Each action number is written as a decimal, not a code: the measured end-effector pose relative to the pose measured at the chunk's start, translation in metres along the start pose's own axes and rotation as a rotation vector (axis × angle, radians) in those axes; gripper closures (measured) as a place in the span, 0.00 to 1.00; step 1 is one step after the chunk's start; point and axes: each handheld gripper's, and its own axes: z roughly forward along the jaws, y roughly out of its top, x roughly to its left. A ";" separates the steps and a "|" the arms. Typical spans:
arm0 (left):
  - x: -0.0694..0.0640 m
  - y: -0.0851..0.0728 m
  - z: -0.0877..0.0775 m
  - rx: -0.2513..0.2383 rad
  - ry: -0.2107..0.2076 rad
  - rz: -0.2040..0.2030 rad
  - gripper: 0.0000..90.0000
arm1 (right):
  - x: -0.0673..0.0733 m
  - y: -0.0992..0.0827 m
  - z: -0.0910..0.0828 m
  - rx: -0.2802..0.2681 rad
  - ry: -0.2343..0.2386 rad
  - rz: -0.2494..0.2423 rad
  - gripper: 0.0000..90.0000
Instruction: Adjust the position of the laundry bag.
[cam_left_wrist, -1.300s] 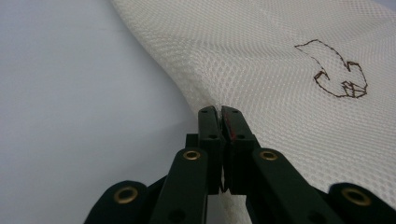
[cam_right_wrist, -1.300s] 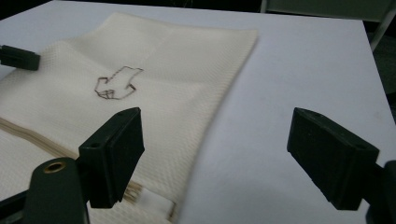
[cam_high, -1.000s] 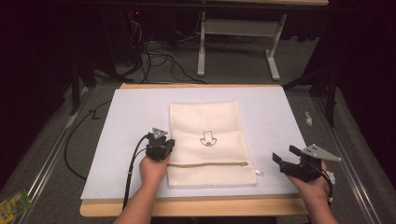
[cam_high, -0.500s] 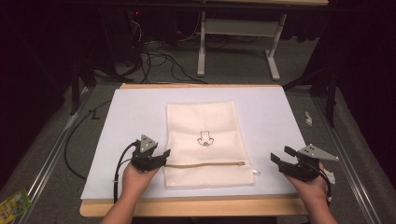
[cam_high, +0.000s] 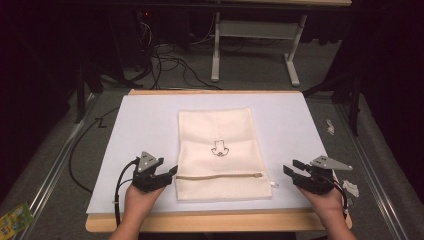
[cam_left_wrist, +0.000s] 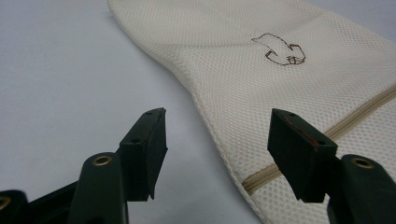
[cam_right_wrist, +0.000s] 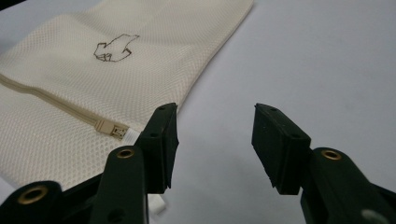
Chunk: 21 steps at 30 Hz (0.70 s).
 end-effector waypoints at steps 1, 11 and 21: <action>0.000 0.001 0.000 -0.004 -0.002 -0.001 0.42 | 0.002 0.000 0.002 0.007 -0.002 -0.011 0.61; -0.007 0.001 0.002 -0.010 -0.011 0.062 0.42 | 0.028 -0.002 0.029 0.112 0.031 -0.060 0.69; -0.009 0.001 0.004 -0.005 -0.036 0.062 0.42 | 0.035 -0.005 0.047 0.190 0.058 -0.062 0.71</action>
